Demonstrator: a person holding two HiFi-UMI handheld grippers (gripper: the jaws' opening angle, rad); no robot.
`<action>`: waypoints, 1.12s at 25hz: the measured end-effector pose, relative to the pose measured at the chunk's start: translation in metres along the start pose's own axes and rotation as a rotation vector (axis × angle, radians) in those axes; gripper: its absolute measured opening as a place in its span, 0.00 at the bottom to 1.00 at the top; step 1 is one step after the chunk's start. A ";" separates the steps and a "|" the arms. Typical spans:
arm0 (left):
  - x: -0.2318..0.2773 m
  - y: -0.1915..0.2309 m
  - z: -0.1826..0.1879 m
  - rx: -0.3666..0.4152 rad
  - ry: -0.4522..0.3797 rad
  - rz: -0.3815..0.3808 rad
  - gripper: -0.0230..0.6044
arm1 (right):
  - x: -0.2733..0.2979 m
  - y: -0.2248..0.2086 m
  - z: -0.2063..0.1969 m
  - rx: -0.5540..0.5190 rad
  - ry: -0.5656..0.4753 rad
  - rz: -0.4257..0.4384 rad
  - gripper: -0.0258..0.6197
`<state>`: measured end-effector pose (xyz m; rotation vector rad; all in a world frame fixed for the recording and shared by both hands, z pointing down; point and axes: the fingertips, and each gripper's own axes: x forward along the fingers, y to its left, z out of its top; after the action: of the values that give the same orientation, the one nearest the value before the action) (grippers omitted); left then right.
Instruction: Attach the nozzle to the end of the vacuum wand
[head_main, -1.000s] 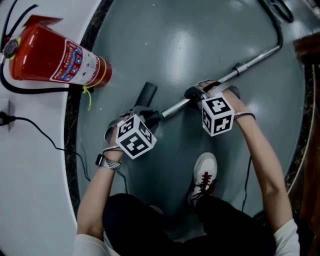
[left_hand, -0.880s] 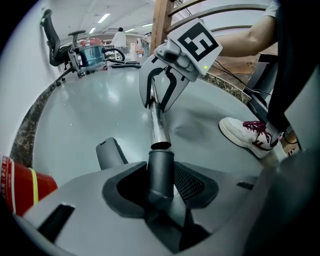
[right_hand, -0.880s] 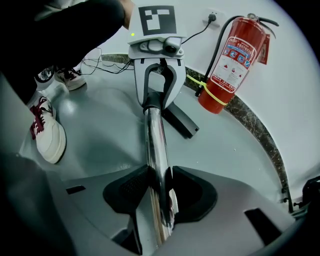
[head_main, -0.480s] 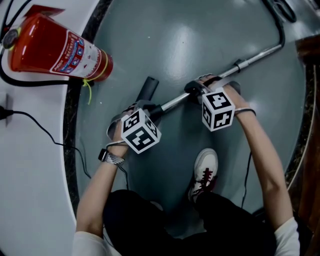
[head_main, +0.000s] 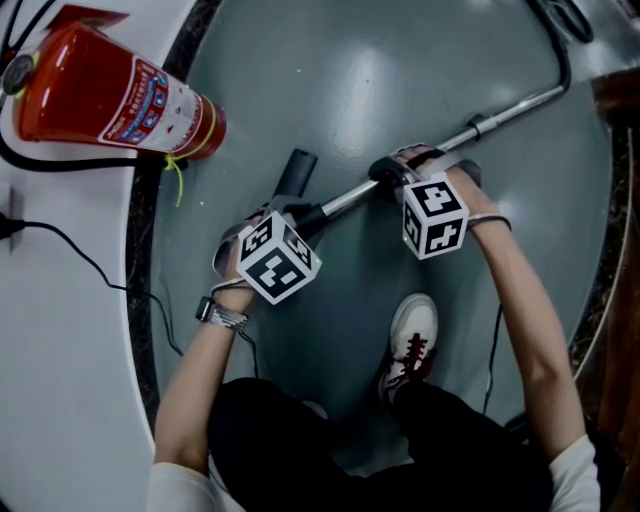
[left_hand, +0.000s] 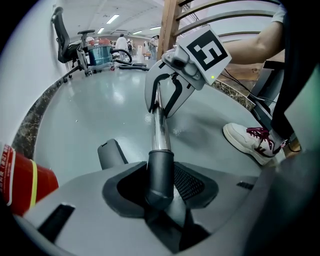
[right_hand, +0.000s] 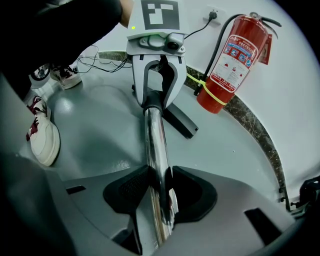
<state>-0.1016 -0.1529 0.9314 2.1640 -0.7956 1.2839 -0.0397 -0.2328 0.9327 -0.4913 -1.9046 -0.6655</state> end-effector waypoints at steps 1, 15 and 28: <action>0.000 0.000 0.001 -0.002 -0.002 0.002 0.31 | 0.001 0.001 0.000 -0.001 0.001 0.001 0.29; 0.001 0.000 0.000 -0.102 0.010 -0.010 0.30 | 0.001 0.000 0.002 0.014 -0.004 -0.025 0.29; -0.001 -0.001 0.003 -0.151 -0.011 -0.036 0.30 | -0.001 0.001 0.003 0.008 -0.013 -0.036 0.29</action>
<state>-0.0995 -0.1535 0.9288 2.0580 -0.8270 1.1560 -0.0408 -0.2304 0.9311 -0.4575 -1.9317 -0.6793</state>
